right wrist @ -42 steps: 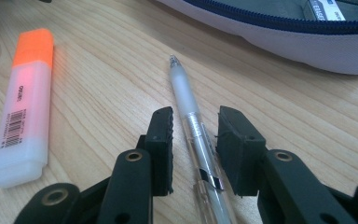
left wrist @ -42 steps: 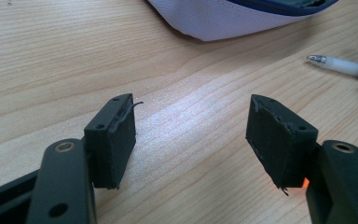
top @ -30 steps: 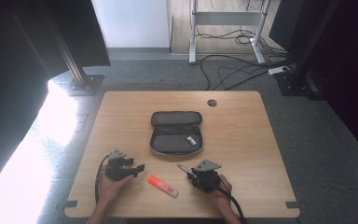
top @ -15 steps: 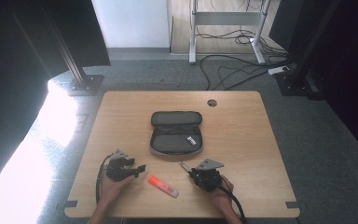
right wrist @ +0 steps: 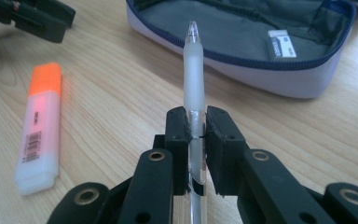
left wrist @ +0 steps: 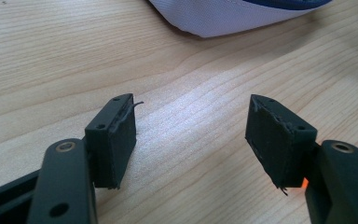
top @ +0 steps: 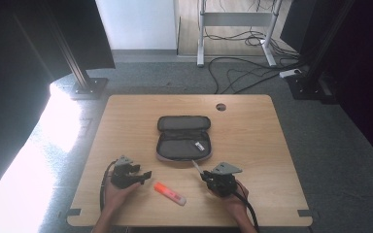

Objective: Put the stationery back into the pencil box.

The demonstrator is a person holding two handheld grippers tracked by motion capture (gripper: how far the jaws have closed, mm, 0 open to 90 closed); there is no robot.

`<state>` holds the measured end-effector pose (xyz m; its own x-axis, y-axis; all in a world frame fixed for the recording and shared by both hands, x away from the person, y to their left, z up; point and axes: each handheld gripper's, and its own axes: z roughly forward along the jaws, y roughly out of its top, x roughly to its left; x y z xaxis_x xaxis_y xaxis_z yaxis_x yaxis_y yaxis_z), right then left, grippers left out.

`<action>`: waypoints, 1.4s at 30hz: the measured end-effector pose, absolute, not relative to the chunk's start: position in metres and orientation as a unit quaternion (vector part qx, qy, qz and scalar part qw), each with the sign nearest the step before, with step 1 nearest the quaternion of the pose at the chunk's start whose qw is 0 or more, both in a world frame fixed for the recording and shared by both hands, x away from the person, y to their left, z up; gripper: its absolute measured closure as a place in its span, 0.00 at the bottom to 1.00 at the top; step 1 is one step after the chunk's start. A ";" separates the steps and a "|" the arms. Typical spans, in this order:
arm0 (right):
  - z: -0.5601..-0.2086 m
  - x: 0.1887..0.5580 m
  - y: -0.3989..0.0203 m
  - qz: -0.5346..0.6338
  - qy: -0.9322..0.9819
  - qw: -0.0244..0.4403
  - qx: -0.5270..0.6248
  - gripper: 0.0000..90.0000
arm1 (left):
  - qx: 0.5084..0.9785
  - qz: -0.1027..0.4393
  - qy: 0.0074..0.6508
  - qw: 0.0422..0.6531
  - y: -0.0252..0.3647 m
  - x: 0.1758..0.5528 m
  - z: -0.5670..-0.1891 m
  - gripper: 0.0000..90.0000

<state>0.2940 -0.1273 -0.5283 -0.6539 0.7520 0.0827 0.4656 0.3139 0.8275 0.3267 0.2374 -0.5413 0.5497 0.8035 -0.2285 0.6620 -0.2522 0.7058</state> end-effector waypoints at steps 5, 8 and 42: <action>-0.523 0.292 -0.130 0.451 0.790 0.165 0.381 0.87 | 0.787 0.094 0.464 0.395 0.237 0.325 -0.539 0.38; -0.520 0.290 -0.130 0.454 0.789 0.168 0.377 0.87 | 0.787 0.094 0.464 0.396 0.237 0.325 -0.539 0.38; -0.499 0.293 -0.136 0.485 0.766 0.189 0.378 0.88 | 0.791 0.099 0.463 0.388 0.236 0.328 -0.539 0.38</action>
<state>0.2934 -0.1357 -0.4987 -0.6432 0.7618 0.0765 0.3949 0.2445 0.8856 0.3276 0.2362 -0.5392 0.5516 0.8092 -0.2022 0.6549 -0.2700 0.7059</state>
